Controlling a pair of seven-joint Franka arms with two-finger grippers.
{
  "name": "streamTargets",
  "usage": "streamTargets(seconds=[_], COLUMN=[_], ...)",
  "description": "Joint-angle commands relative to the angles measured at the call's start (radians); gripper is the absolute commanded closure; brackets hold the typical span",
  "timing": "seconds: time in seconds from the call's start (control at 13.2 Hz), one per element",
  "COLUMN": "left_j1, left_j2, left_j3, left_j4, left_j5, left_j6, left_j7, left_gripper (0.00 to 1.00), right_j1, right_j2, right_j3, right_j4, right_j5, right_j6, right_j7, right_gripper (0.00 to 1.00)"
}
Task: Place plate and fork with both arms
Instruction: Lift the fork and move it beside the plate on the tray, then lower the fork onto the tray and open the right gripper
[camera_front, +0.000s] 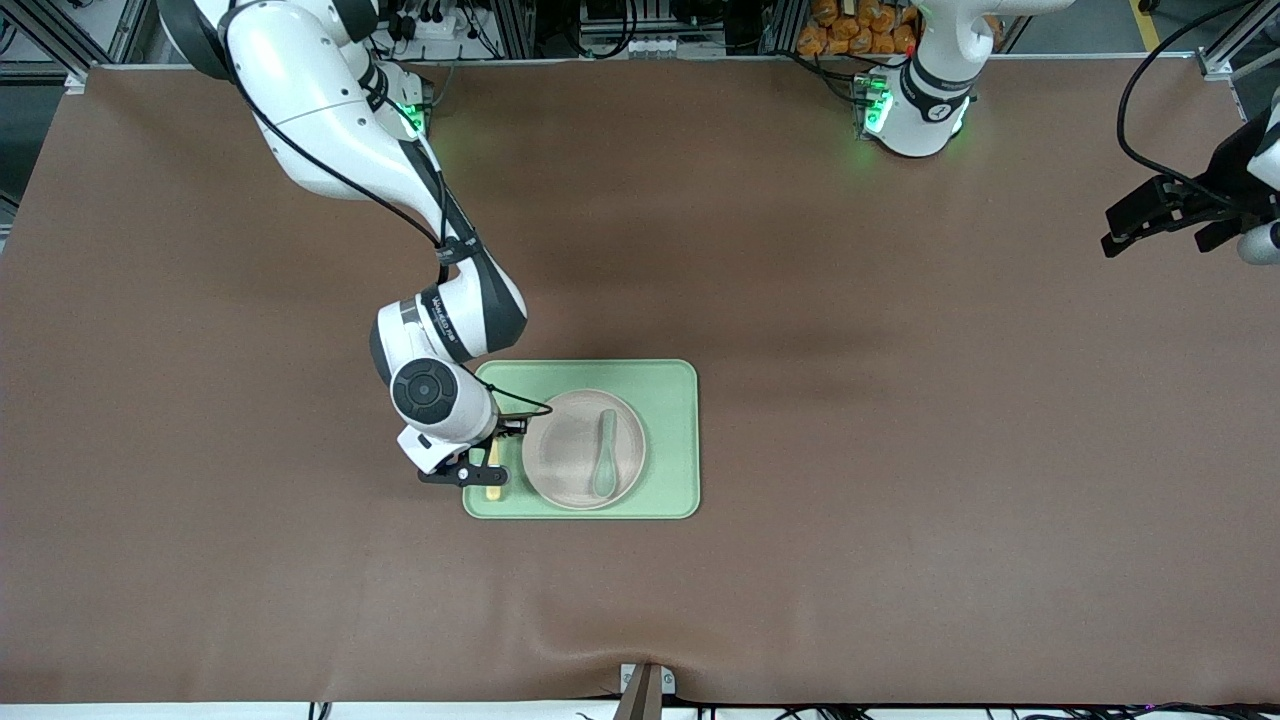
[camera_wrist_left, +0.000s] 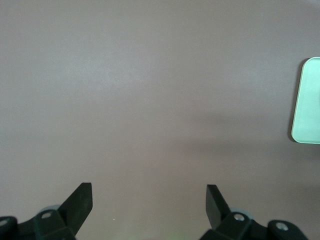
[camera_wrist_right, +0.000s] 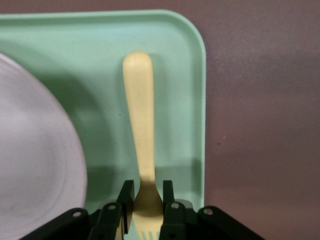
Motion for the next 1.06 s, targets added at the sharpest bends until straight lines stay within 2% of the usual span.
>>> streamTargets(seconds=[0.0, 0.99], left_j1=[-0.002, -0.002], left_j2=[0.005, 0.008], left_j3=[0.002, 0.002], left_j4=[0.002, 0.002], left_j5=[-0.016, -0.016], left_j6=[0.008, 0.008], left_j7=[0.020, 0.020], left_gripper=[0.00, 0.00], right_j1=[-0.008, -0.005], right_j2=[-0.051, -0.028], right_j3=[0.015, 0.015], right_j4=[-0.077, -0.081], right_j5=[0.022, 0.022], right_j6=[0.037, 0.057], right_j7=[-0.022, -0.022], right_gripper=[1.00, 1.00])
